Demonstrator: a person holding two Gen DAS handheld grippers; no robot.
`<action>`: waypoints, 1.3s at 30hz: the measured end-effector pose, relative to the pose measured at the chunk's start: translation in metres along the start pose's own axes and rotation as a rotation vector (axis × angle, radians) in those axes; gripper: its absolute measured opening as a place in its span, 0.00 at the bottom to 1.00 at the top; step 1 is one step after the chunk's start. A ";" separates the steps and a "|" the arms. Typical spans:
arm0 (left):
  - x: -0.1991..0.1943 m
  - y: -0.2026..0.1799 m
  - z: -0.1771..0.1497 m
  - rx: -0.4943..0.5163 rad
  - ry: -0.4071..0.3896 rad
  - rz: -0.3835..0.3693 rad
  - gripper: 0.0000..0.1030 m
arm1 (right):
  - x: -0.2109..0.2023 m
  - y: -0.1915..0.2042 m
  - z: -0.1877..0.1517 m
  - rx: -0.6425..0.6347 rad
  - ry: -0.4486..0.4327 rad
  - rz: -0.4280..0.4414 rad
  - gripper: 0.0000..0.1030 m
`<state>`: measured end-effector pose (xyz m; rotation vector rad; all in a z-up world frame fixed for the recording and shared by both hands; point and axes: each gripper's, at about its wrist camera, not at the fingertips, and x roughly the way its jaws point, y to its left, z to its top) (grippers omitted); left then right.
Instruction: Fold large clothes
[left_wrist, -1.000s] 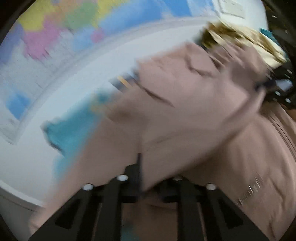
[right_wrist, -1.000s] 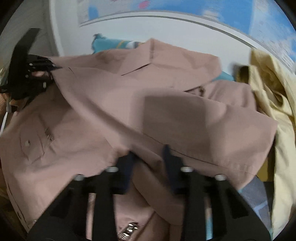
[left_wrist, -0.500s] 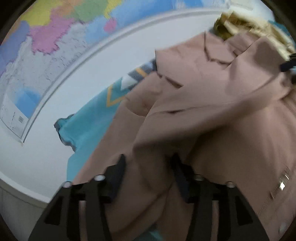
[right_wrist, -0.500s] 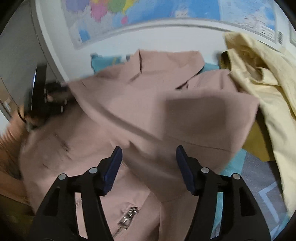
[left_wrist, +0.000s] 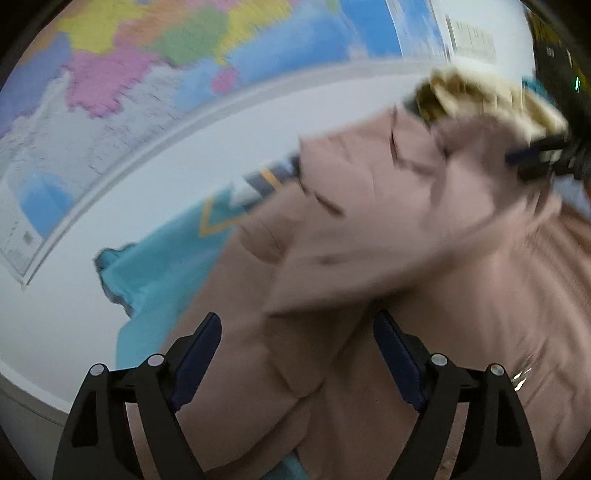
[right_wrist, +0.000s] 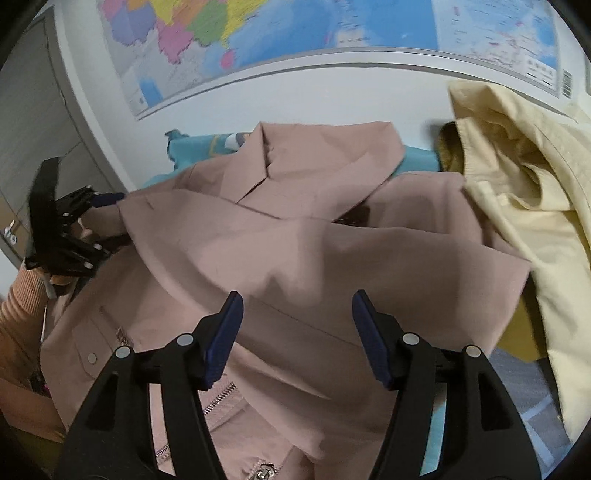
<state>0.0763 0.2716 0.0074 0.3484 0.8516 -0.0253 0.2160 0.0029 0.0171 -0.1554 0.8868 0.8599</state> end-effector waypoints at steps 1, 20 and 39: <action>0.007 -0.003 -0.002 0.014 0.019 0.010 0.67 | 0.000 0.001 -0.001 -0.003 0.004 0.001 0.60; -0.021 -0.012 -0.036 0.227 -0.045 0.382 0.57 | -0.005 -0.050 -0.021 0.091 0.025 -0.221 0.56; -0.093 0.062 -0.041 -0.167 -0.085 0.256 0.76 | 0.045 0.112 0.016 -0.267 0.069 0.131 0.58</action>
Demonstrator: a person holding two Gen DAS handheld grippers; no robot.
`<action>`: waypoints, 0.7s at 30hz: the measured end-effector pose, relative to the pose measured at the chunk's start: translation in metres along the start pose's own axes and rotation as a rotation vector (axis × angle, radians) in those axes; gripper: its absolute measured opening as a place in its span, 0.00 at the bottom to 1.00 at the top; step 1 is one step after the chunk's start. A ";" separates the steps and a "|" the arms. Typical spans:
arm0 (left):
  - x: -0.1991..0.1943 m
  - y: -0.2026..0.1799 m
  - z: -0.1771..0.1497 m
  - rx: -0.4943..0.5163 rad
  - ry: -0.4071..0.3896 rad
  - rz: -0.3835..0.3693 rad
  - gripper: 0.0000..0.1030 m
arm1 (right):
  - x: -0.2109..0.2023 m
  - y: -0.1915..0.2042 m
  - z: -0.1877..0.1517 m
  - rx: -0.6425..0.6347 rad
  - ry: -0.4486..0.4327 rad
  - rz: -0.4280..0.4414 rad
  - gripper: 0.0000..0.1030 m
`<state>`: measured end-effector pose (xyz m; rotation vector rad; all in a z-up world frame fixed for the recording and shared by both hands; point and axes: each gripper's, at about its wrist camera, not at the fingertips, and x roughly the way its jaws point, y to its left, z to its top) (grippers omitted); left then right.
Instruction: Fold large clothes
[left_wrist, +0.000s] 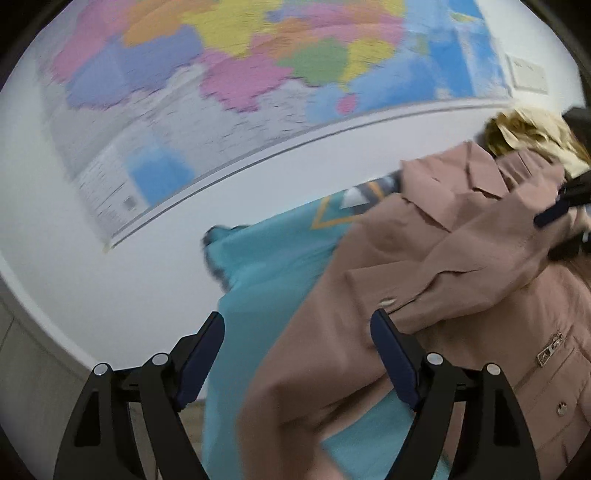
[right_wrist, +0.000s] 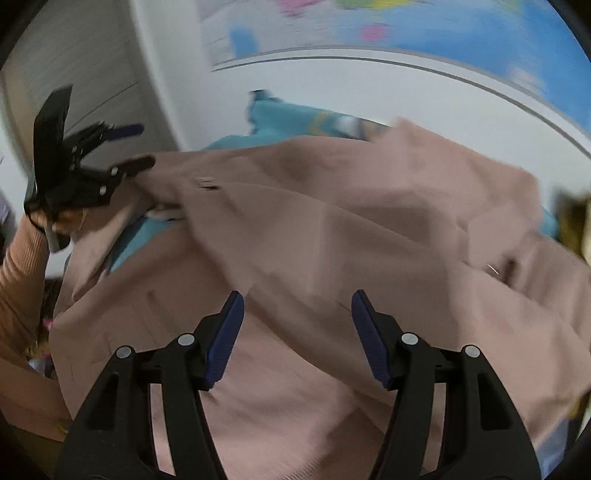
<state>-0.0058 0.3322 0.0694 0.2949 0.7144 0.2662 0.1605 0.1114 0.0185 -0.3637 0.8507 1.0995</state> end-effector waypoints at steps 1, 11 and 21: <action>-0.004 0.007 -0.005 -0.009 0.014 0.017 0.77 | 0.005 0.007 0.004 -0.017 0.002 0.006 0.58; -0.022 0.016 -0.066 0.006 0.146 -0.008 0.83 | 0.044 0.014 0.002 -0.104 0.110 -0.045 0.09; -0.004 0.045 -0.042 -0.176 0.211 -0.129 0.01 | 0.011 0.014 -0.001 -0.041 0.069 -0.015 0.34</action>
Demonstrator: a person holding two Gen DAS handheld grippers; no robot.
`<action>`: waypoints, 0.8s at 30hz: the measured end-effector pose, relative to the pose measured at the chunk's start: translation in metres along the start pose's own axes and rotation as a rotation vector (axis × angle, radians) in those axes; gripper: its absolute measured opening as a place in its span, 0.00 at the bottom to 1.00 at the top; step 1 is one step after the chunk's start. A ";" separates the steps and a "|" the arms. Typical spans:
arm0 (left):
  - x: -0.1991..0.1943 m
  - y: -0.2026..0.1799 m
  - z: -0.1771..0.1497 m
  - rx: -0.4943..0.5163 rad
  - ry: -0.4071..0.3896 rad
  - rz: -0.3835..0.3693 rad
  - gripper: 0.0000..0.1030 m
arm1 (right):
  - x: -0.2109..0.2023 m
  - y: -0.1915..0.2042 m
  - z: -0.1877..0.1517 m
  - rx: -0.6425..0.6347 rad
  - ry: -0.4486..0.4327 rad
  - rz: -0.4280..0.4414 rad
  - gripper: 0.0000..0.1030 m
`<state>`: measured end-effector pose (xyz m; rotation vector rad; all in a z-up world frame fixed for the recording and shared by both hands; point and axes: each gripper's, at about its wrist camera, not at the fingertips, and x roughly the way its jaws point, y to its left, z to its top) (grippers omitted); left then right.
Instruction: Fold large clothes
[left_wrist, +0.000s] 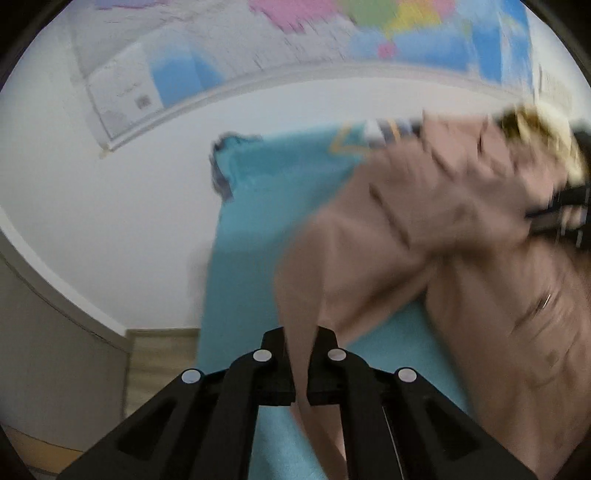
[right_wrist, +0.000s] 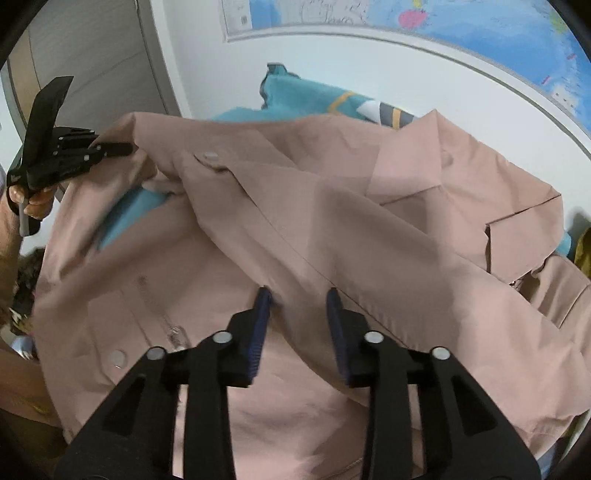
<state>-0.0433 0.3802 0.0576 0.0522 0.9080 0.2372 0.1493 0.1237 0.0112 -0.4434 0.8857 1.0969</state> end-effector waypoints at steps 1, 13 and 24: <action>-0.012 0.006 0.009 -0.032 -0.019 -0.040 0.01 | -0.002 0.002 0.000 0.006 -0.007 0.018 0.36; -0.054 -0.072 0.091 0.081 -0.049 -0.258 0.02 | -0.048 0.084 0.022 -0.021 -0.236 0.518 0.83; -0.014 -0.122 0.124 0.081 0.074 -0.362 0.02 | 0.002 0.090 0.038 0.225 -0.259 0.528 0.02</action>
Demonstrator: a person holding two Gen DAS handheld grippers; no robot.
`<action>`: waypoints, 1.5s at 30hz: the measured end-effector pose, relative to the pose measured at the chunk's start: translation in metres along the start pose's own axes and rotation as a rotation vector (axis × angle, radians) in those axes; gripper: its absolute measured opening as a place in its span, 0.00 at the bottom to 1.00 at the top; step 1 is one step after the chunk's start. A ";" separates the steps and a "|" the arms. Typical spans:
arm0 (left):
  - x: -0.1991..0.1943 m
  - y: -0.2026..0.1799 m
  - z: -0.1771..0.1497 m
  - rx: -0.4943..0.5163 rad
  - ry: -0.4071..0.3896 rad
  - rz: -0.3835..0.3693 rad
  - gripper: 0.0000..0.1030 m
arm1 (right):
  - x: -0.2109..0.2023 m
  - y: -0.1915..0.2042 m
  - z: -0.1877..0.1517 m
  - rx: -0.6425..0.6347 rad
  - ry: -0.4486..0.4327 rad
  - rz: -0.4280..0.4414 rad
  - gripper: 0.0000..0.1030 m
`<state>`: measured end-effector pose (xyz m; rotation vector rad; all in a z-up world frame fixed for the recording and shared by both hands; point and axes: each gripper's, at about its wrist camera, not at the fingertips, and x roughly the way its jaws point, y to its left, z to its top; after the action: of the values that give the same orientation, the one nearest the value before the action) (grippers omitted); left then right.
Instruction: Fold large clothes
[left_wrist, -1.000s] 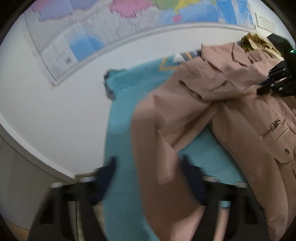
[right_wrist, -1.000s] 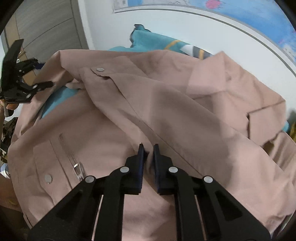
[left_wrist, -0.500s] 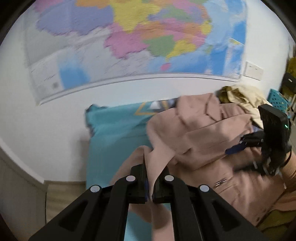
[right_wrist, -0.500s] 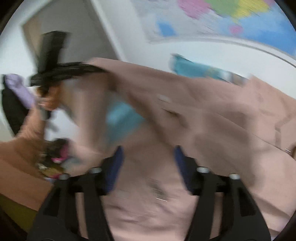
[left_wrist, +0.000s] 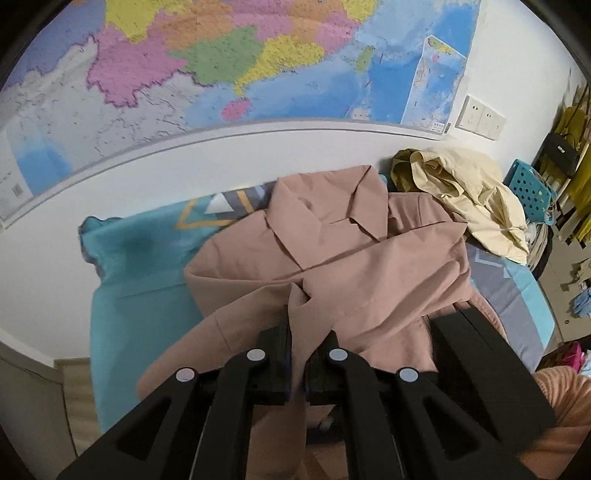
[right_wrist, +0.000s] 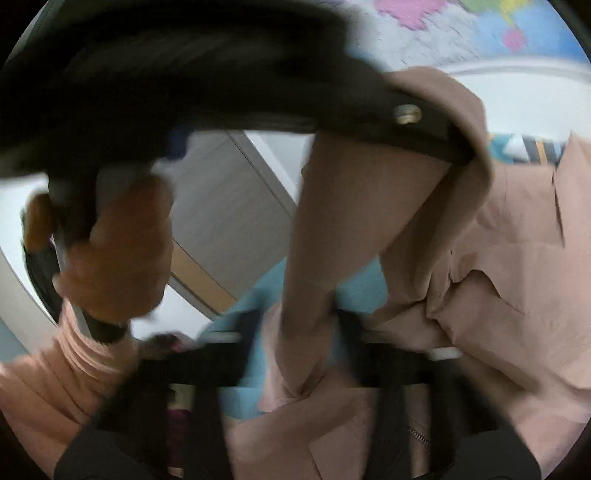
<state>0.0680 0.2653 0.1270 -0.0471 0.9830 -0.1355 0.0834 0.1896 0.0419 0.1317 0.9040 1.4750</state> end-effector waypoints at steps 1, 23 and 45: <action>-0.002 0.000 0.000 -0.002 -0.008 -0.020 0.10 | -0.007 -0.006 0.001 0.026 -0.011 0.025 0.03; 0.101 0.007 -0.051 0.089 0.041 0.203 0.59 | -0.213 -0.104 -0.060 0.256 -0.045 -0.376 0.76; 0.110 0.001 -0.111 0.213 0.018 0.253 0.39 | -0.317 -0.098 -0.068 0.243 -0.274 -0.459 0.08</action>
<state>0.0363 0.2540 -0.0254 0.2737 0.9795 -0.0077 0.1709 -0.1357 0.0776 0.2783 0.8195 0.8948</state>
